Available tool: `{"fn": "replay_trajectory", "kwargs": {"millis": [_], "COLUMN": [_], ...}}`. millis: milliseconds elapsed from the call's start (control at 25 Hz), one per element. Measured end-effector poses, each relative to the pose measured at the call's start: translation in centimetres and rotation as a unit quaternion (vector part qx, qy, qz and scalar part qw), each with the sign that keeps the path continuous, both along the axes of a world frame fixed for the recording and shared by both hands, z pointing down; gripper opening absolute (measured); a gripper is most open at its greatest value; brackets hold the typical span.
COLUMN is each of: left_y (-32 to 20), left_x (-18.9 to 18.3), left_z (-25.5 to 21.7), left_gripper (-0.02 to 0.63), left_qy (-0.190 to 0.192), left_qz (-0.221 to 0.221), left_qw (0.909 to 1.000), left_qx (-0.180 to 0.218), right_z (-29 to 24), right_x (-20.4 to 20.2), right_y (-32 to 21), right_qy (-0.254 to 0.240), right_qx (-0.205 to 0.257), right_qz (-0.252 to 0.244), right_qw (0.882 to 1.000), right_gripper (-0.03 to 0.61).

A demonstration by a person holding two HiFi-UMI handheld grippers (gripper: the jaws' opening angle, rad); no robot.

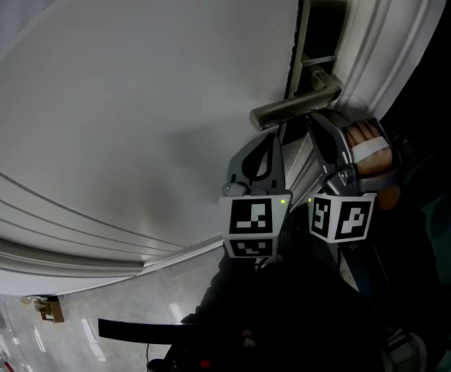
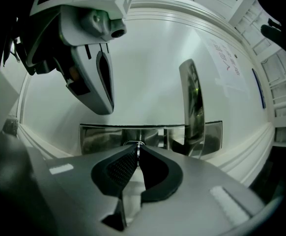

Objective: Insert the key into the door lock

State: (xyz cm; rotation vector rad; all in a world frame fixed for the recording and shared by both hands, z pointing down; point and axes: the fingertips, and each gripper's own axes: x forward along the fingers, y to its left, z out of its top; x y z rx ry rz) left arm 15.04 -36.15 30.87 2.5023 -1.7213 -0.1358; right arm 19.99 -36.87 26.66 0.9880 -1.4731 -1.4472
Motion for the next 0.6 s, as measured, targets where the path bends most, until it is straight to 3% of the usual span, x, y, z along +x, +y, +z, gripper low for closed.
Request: {"fn": "replay_trajectory", "kwargs": {"millis": [600], "left_y": [0.09], "left_x": [0.27], "left_z": [-0.67], "left_gripper": [0.002], "left_qy": [0.005], "left_qz": [0.010], "left_qw": [0.9999], "left_qx": [0.004], "right_z": [-0.17], "right_x": [0.00], "right_y": [-0.11], "right_qy": [0.005], "right_qx": [-0.001], "right_qz": [0.002], "right_qw": [1.000], "right_gripper": [0.014]}}
